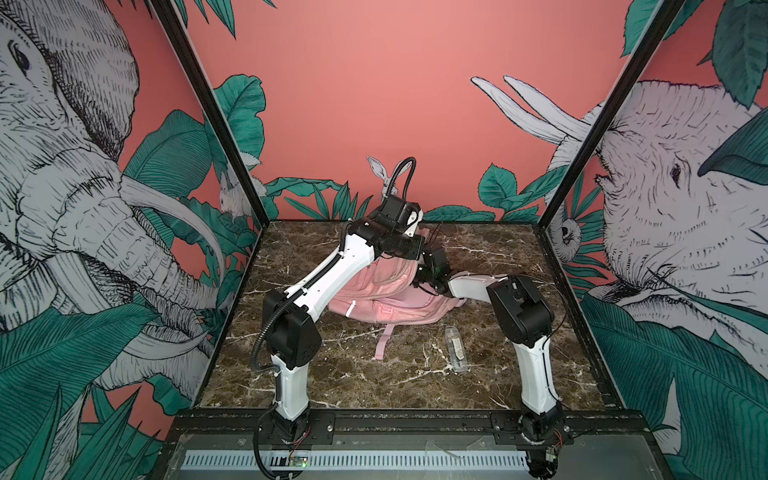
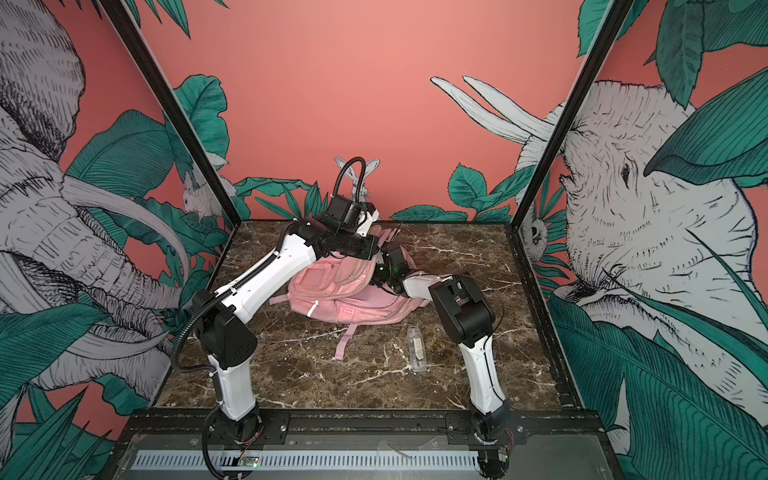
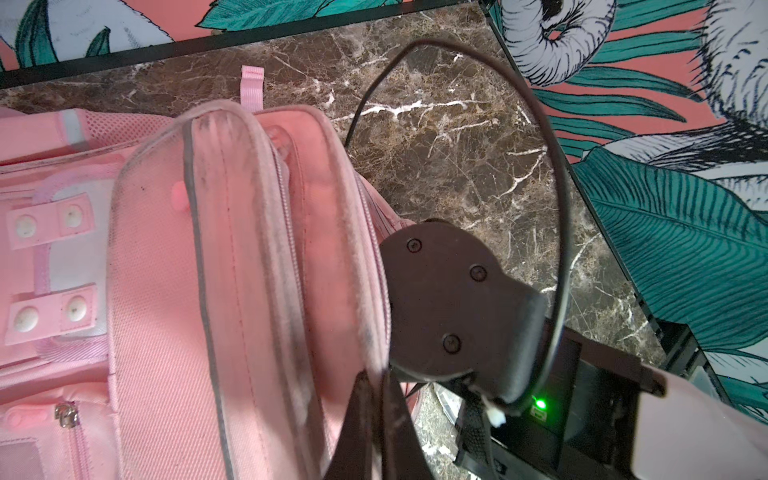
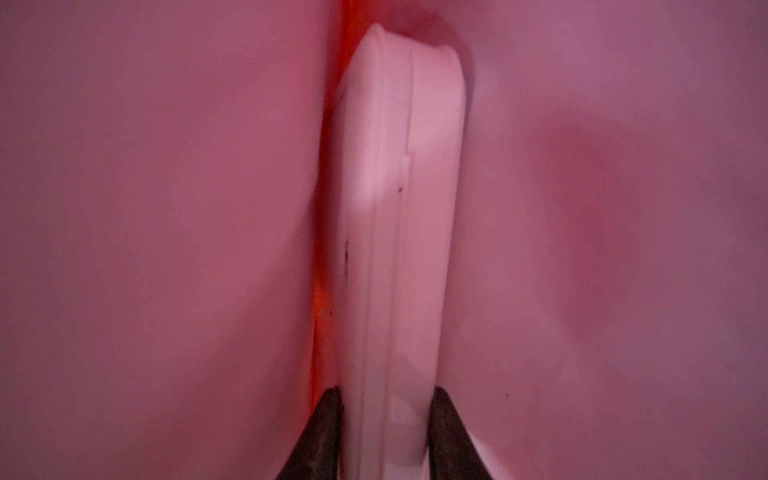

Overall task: Pack the student bag
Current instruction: 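Push the pink pencil case down inside the backpack and open the right gripper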

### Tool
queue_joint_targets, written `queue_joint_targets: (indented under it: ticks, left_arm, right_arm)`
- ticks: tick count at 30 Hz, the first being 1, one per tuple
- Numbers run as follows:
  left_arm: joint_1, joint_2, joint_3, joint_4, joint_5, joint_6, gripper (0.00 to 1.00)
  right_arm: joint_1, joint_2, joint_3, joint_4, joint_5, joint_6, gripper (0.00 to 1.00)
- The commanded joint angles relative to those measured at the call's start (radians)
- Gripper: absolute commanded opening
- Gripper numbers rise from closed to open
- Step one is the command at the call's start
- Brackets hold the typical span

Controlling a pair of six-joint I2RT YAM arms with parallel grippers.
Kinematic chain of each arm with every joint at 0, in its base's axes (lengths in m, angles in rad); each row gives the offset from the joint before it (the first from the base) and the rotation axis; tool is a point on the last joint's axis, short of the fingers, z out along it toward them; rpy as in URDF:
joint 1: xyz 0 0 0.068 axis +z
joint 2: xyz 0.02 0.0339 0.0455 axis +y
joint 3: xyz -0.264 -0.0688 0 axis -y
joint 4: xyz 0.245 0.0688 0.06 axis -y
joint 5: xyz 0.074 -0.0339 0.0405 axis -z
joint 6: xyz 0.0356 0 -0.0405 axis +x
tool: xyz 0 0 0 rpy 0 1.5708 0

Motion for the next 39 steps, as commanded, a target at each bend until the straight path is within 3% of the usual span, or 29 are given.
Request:
queue_joint_targets:
  ticks: [1,7,12,17,21,31,39]
  left_arm:
    - [-0.002,-0.077,-0.013,0.07,0.031,-0.008,0.0]
    - [-0.002,-0.074,-0.017,0.072,0.034,-0.011,0.0]
    - [-0.001,-0.062,-0.005,0.074,0.032,-0.012,0.0]
    - [-0.002,-0.055,0.0,0.076,0.028,-0.01,0.0]
    - [-0.001,-0.05,0.001,0.083,0.032,-0.009,0.0]
    - [0.002,-0.016,0.013,0.084,0.042,-0.008,0.0]
    - [0.004,0.016,0.025,0.083,0.053,-0.009,0.0]
  right_arm:
    - [0.013,0.043,0.049,-0.008,-0.005,-0.021,0.16]
    - [0.03,0.095,0.098,0.094,-0.056,0.058,0.11]
    - [0.035,0.075,0.065,0.142,-0.076,0.078,0.17]
    - [0.023,0.017,-0.002,0.122,-0.075,0.046,0.43]
    - [0.006,-0.042,-0.07,0.067,-0.06,-0.004,0.55]
    - [-0.052,-0.197,-0.254,-0.034,-0.016,-0.111,0.58]
    - [-0.087,-0.364,-0.344,-0.231,0.075,-0.244,0.61]
